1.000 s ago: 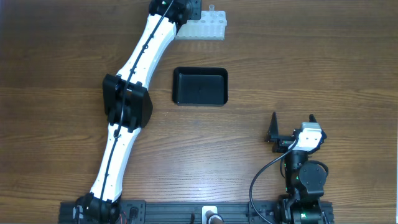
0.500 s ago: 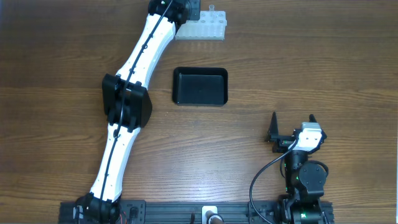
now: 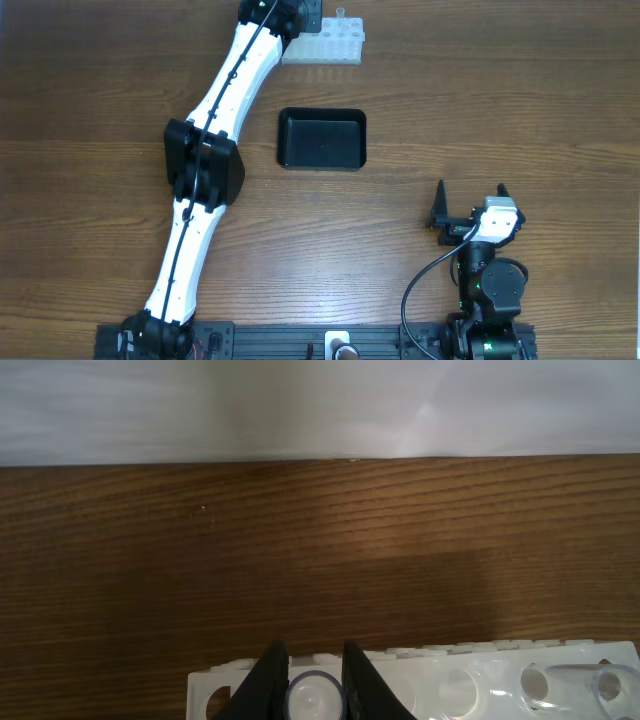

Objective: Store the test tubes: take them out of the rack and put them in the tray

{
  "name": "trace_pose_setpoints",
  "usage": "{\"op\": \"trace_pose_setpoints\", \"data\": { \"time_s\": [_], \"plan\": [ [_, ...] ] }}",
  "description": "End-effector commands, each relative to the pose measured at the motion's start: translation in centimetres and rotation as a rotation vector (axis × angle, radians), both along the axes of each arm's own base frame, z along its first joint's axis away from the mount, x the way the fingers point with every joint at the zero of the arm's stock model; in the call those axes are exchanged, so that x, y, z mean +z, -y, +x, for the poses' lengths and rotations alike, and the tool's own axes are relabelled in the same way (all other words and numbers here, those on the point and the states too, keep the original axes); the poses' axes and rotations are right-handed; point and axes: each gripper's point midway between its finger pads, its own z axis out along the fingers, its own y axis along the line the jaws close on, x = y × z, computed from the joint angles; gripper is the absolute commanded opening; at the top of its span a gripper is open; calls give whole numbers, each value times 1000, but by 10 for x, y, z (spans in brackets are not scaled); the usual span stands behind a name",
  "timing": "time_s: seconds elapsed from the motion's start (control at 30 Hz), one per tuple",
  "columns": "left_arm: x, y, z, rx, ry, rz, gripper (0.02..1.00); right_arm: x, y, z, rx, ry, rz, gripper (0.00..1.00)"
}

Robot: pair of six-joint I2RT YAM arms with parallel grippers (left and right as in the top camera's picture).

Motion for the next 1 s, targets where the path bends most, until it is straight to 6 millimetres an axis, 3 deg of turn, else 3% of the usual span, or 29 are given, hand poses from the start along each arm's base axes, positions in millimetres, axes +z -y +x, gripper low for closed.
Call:
{"op": "trace_pose_setpoints", "data": {
  "time_s": [0.03,0.67,1.0],
  "plan": [
    [-7,-2,2,3,-2,15,130,-2,-1,0,4,-2,-7,991],
    [33,0,-1,15,48,21,102,-2,-1,0,4,-2,-7,991],
    [98,-10,-12,18,123,28,86,-2,-1,0,4,-2,-7,993]
  ]
}}
